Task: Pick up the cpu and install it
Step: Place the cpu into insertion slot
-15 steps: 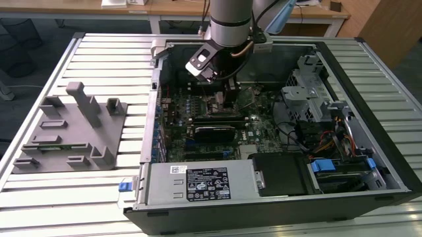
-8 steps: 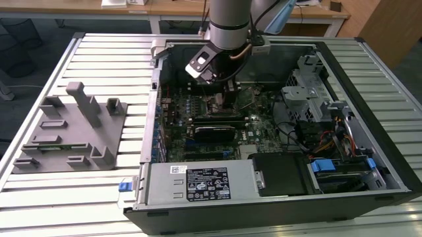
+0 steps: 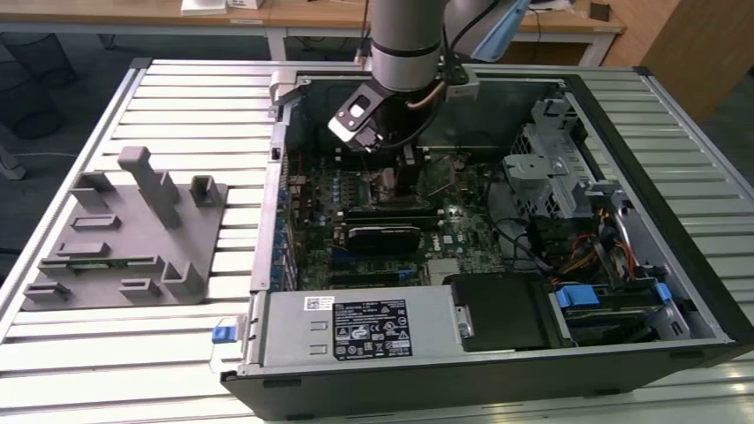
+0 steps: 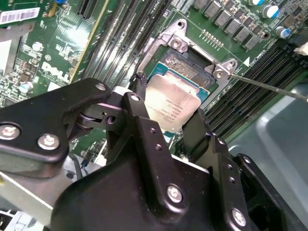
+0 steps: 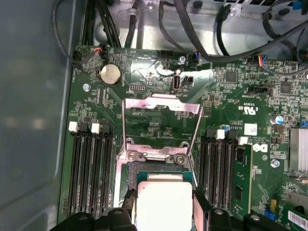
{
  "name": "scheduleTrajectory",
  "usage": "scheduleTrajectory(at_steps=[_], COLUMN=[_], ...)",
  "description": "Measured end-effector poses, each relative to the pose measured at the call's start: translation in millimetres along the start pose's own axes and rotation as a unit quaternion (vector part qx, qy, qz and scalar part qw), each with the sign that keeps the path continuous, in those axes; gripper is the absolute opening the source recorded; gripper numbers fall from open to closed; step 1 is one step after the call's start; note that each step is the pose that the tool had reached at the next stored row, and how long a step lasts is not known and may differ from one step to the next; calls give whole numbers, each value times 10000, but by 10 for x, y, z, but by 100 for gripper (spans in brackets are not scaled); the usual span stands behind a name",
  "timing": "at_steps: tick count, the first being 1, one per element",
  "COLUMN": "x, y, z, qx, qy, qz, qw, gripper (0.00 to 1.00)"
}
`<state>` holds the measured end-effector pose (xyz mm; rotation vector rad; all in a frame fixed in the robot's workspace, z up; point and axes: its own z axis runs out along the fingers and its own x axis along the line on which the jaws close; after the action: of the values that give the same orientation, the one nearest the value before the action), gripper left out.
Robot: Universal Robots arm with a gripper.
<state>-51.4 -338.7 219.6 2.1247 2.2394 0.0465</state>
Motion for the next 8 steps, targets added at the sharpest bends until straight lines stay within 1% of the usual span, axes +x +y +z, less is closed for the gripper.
scheduleTrajectory(at_steps=[8], x=[46], y=[-11], z=[105], qx=[0], qy=[-1], qz=[0], qw=[10000], gripper=[55])
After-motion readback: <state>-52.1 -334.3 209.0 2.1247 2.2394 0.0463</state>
